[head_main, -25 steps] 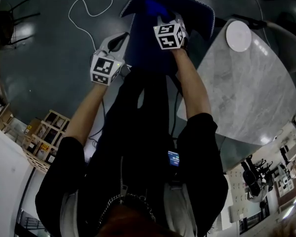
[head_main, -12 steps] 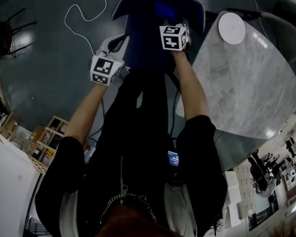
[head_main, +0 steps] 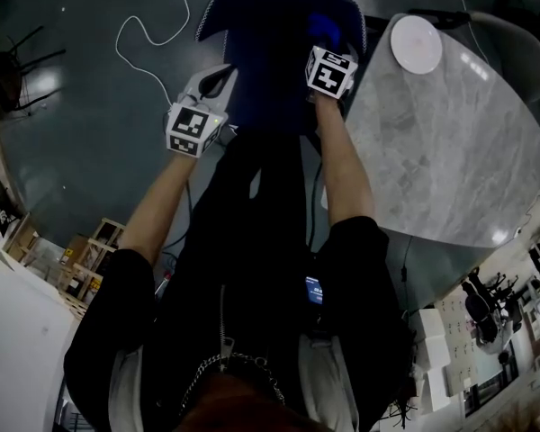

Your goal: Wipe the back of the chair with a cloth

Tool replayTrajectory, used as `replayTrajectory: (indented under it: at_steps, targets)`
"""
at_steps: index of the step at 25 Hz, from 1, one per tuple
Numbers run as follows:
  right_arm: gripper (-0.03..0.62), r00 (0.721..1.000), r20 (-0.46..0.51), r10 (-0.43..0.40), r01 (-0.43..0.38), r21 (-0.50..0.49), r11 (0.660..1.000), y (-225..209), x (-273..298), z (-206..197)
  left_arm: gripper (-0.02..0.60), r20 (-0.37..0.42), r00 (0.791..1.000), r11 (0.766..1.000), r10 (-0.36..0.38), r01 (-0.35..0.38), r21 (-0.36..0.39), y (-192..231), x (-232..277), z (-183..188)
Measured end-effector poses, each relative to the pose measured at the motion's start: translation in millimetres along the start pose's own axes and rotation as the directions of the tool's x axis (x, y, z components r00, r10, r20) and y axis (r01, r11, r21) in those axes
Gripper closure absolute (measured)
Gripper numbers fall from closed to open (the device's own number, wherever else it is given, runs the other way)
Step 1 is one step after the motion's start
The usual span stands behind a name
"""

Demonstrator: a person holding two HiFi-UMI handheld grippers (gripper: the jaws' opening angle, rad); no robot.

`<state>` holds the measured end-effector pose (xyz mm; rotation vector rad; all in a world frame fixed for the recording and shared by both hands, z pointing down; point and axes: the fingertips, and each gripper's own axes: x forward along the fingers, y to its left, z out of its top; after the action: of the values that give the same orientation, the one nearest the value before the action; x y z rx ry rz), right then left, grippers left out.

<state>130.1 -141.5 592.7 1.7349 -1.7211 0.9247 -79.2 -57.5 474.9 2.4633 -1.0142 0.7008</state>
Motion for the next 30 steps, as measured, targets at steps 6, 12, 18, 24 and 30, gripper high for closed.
replayTrajectory:
  at_steps: [6, 12, 18, 24, 30]
  targets:
    - [0.494, 0.995, -0.007, -0.1, 0.1, 0.146, 0.984, -30, -9, -12, 0.578, 0.001, 1.0, 1.0, -0.01, 0.01, -0.004, -4, 0, -2]
    - [0.494, 0.991, 0.06, -0.121, 0.111, 0.146, 0.983, -16, -21, -11, 0.578, 0.001, 1.0, 1.0, 0.008, -0.008, -0.002, 6, -5, -13]
    - [0.493, 0.98, 0.069, 0.186, -0.167, -0.22, 0.961, 95, -27, -29, 0.578, -0.005, 0.999, 0.999, 0.035, -0.035, -0.008, 22, -16, -33]
    - [0.493, 0.858, -0.174, 0.483, -0.484, -0.588, 0.648, 217, -25, -95, 0.578, 0.002, 0.997, 0.997, 0.077, -0.077, -0.021, 39, -28, -57]
    - [0.493, 0.812, -0.287, 0.508, -0.531, -0.724, 0.44, 270, -4, -120, 0.578, 0.02, 0.994, 0.994, 0.107, -0.107, -0.024, 55, -37, -82]
